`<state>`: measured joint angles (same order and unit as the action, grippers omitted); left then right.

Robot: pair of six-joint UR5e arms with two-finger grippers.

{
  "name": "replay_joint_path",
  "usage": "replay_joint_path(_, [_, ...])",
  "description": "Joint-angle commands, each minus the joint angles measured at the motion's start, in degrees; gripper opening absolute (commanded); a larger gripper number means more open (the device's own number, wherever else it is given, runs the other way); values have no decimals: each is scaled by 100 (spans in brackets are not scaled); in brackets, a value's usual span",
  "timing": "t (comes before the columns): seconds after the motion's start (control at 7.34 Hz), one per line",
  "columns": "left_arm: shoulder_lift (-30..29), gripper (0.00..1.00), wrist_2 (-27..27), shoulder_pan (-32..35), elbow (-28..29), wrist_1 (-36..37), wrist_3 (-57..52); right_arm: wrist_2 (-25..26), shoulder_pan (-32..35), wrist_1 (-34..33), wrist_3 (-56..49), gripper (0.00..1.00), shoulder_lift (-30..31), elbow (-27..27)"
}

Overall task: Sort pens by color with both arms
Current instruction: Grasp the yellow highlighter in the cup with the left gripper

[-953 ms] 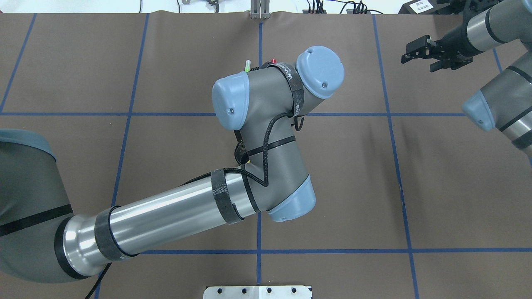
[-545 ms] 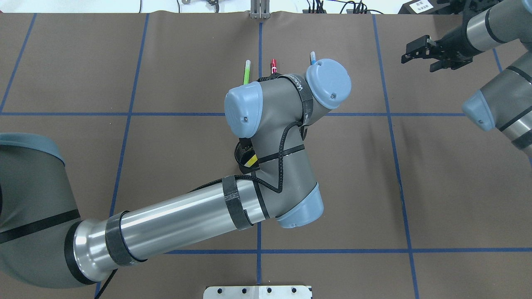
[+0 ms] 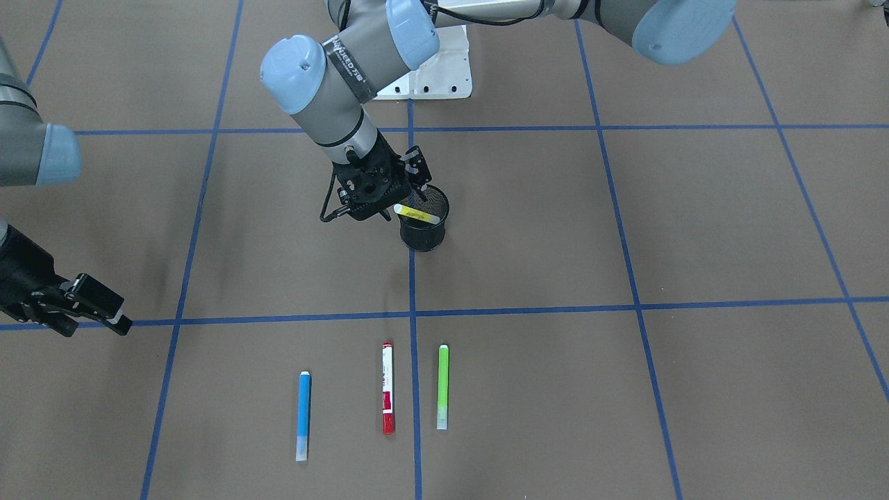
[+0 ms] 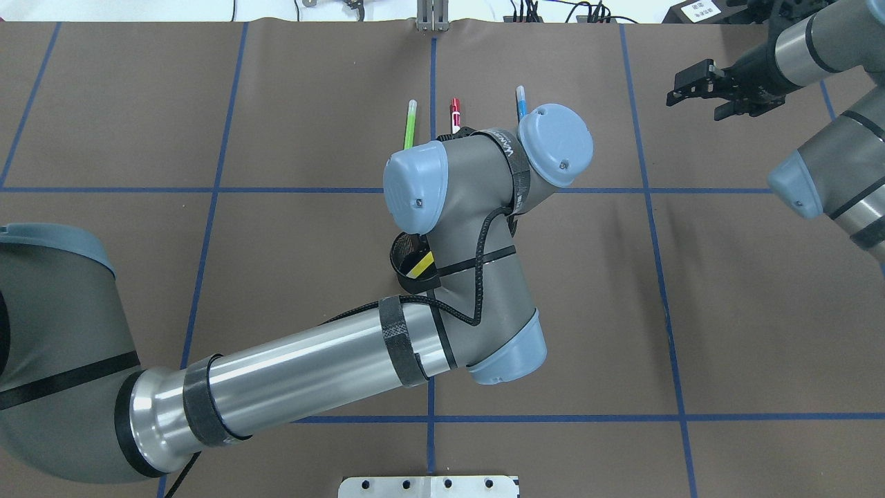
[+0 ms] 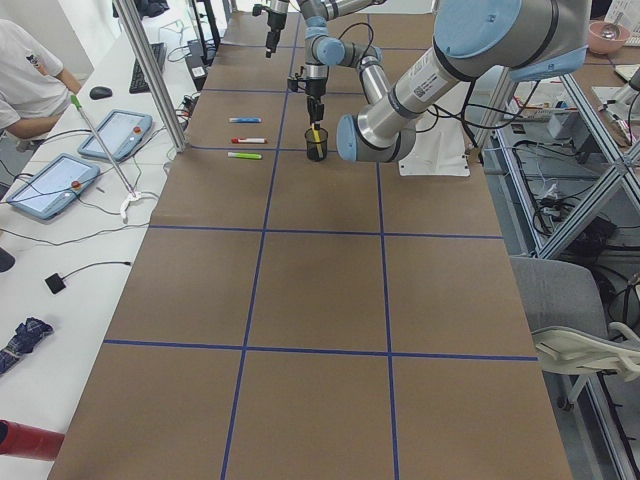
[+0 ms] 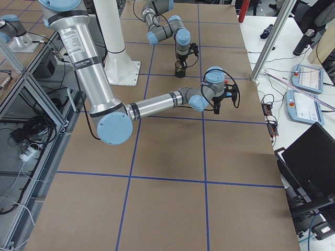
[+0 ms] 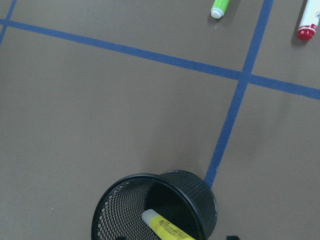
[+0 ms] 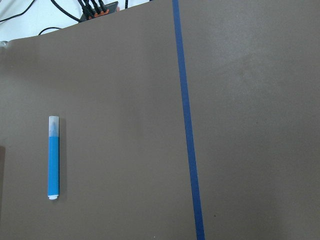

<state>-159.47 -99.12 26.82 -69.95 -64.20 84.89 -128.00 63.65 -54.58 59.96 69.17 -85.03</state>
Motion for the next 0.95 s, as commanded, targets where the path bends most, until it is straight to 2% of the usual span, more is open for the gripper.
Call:
replay_joint_path(0.0, [-5,31,-11,-2,-1,-5,1,3,-2,0,7,100,0,4])
replay_joint_path(0.14, [4,18,-11,-2,8,-5,1,3,-2,0,-2,100,0,4])
replay_joint_path(0.27, [-5,0,-11,-2,-1,3,1,3,-2,0,7,100,0,4])
replay_joint_path(0.54, [-49,0,-11,16,-123,30,1,3,-2,0,7,100,0,-5])
replay_joint_path(0.82, [-14,0,-2,234,-701,222,1,3,-2,0,7,100,-9,-5])
